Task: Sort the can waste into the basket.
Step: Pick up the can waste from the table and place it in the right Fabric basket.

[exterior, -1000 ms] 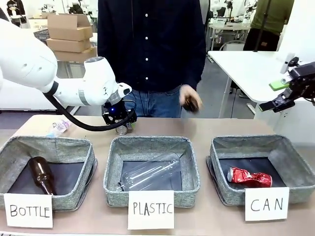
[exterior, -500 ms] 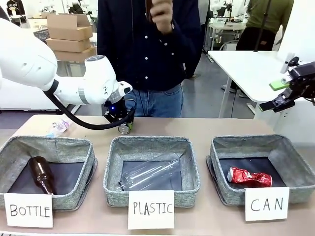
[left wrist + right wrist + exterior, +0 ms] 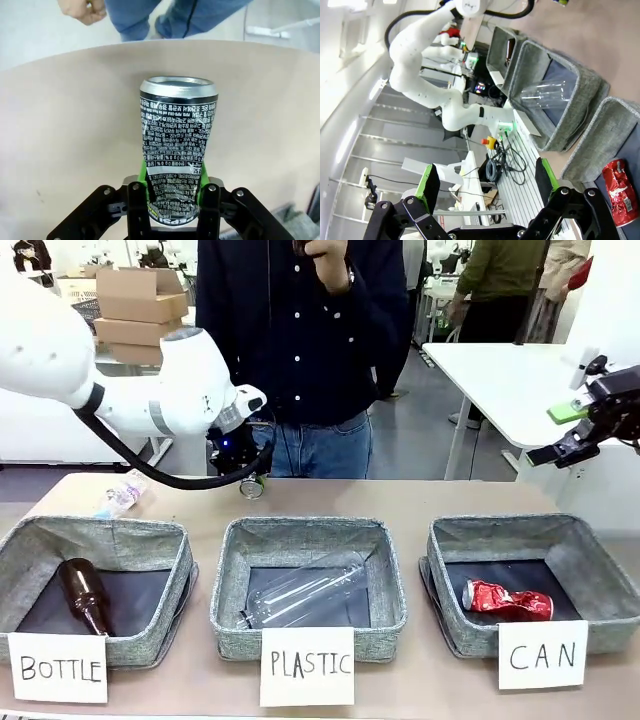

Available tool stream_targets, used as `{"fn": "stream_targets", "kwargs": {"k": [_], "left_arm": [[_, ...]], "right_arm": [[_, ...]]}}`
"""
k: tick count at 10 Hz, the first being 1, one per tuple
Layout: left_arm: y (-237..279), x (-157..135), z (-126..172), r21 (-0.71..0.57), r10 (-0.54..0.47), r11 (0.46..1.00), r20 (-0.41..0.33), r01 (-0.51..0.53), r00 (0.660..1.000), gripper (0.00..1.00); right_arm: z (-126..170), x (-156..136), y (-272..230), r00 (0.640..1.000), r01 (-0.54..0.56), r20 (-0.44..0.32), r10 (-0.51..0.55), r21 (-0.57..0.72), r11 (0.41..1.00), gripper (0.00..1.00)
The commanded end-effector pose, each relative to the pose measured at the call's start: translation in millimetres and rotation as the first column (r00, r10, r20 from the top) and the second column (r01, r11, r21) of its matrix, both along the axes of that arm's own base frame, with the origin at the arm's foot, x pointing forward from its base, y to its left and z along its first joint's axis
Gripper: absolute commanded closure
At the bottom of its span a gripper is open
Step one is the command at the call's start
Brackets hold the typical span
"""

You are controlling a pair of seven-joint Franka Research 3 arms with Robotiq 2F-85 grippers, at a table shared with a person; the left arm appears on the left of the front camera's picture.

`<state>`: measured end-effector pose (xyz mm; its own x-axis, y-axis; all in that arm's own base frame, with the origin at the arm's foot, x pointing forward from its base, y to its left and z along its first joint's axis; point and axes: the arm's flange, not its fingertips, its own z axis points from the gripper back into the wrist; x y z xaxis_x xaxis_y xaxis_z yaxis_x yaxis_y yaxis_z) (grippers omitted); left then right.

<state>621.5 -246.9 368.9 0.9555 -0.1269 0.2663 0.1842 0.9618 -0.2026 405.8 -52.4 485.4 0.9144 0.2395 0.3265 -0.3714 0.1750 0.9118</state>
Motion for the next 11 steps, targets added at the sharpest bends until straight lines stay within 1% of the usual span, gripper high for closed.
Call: {"fn": "stream_targets", "kwargs": {"k": [1,2,3,4,5,6,7,8,9,11], "left_arm": [[26.0,-49.3,34.9,-0.108,-0.100,0.990,-0.085,0.090,0.991,0.94],[36.7,-87.1,60.1,-0.183,-0.241,0.959,-0.130,0.215,0.962,0.94],[49.4,-140.4,90.0,-0.253,-0.390,0.901,-0.118,0.352,0.913,0.94],[60.4,-190.8,115.4,-0.298,-0.513,0.821,-0.011,0.487,0.858,0.94],[71.1,-238.8,133.7,-0.328,-0.628,0.705,0.125,0.629,0.768,0.94],[75.0,-279.3,139.4,-0.344,-0.767,0.530,0.195,0.775,0.612,0.94],[71.2,-311.6,130.7,-0.337,-0.904,0.311,0.181,0.888,0.386,0.94],[64.5,-328.5,121.3,-0.282,-0.915,0.273,0.218,0.920,0.339,0.94],[54.2,-285.3,145.9,-0.335,-0.745,0.577,0.158,0.745,0.648,0.94],[54.2,-285.3,145.9,-0.335,-0.745,0.577,0.158,0.745,0.648,0.94]], "right_arm": [[0.8,-1.2,-0.9,1.000,0.001,0.019,-0.001,-0.009,1.000,0.00],[0.8,-1.2,-0.9,1.000,0.001,0.019,-0.001,-0.009,1.000,0.00],[0.8,-1.2,-0.9,1.000,0.001,0.019,-0.001,-0.009,1.000,0.00],[0.8,-1.2,-0.9,1.000,0.001,0.019,-0.001,-0.009,1.000,0.00],[0.8,-1.2,-0.9,1.000,0.001,0.019,-0.001,-0.009,1.000,0.00],[0.8,-1.2,-0.9,1.000,0.001,0.019,-0.001,-0.009,1.000,0.00],[0.8,-1.2,-0.9,1.000,0.001,0.019,-0.001,-0.009,1.000,0.00],[0.8,-1.2,-0.9,1.000,0.001,0.019,-0.001,-0.009,1.000,0.00],[0.8,-1.2,-0.9,1.000,0.001,0.019,-0.001,-0.009,1.000,0.00],[0.8,-1.2,-0.9,1.000,0.001,0.019,-0.001,-0.009,1.000,0.00]]}}
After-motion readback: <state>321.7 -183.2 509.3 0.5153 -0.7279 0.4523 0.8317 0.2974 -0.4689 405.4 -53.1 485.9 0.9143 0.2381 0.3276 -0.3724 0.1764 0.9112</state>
